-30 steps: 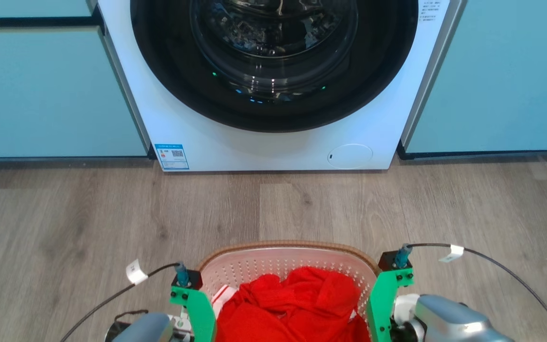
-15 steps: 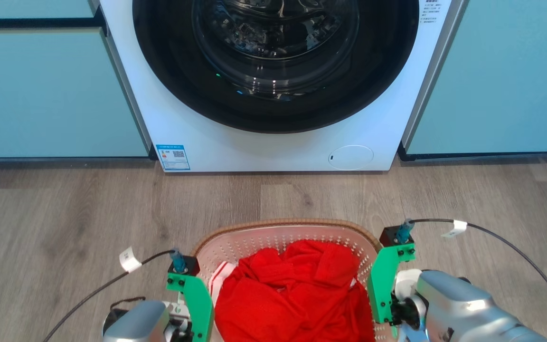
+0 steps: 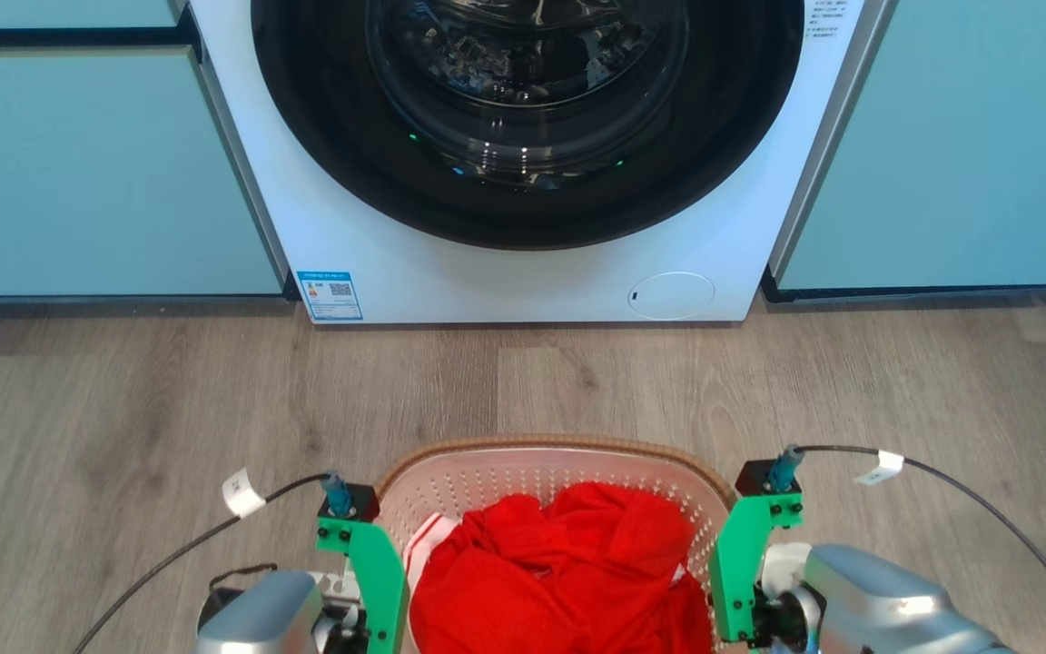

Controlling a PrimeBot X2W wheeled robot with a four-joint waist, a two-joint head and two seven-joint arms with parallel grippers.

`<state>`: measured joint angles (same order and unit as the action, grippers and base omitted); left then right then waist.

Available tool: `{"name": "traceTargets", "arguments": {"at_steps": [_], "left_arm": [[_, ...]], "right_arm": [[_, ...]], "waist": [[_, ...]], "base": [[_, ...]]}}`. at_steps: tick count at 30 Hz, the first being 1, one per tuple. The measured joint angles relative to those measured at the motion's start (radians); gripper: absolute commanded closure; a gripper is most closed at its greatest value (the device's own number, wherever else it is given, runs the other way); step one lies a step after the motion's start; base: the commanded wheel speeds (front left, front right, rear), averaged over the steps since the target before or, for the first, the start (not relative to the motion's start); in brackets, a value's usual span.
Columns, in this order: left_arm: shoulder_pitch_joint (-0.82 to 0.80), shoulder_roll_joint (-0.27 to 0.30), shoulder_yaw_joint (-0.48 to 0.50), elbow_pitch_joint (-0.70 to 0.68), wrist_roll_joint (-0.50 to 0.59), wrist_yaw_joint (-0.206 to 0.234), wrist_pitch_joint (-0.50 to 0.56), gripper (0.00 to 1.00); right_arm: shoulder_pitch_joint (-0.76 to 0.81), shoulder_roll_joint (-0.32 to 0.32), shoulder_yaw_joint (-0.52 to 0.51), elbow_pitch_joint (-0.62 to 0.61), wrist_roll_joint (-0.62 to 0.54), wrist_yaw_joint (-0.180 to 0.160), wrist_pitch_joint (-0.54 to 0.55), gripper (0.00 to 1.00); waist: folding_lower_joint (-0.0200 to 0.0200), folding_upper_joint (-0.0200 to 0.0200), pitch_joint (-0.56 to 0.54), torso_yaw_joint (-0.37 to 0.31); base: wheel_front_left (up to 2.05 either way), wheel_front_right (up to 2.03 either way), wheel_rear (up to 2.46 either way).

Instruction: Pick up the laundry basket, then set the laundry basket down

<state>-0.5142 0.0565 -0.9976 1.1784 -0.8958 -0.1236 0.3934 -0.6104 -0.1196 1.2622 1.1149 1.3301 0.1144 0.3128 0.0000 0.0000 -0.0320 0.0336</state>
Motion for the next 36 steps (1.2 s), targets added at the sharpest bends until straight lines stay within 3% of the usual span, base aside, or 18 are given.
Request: {"name": "traceTargets", "arguments": {"at_steps": [36], "left_arm": [[-0.019,-0.002,-0.101,0.026,-0.101,0.0,0.002,1.0]], "right_arm": [[0.001,0.0,0.005,0.002,0.009,0.0,0.004,1.0]], "waist": [[0.0,0.0,-0.005,0.005]], "base": [[0.0,0.0,0.0]]}}
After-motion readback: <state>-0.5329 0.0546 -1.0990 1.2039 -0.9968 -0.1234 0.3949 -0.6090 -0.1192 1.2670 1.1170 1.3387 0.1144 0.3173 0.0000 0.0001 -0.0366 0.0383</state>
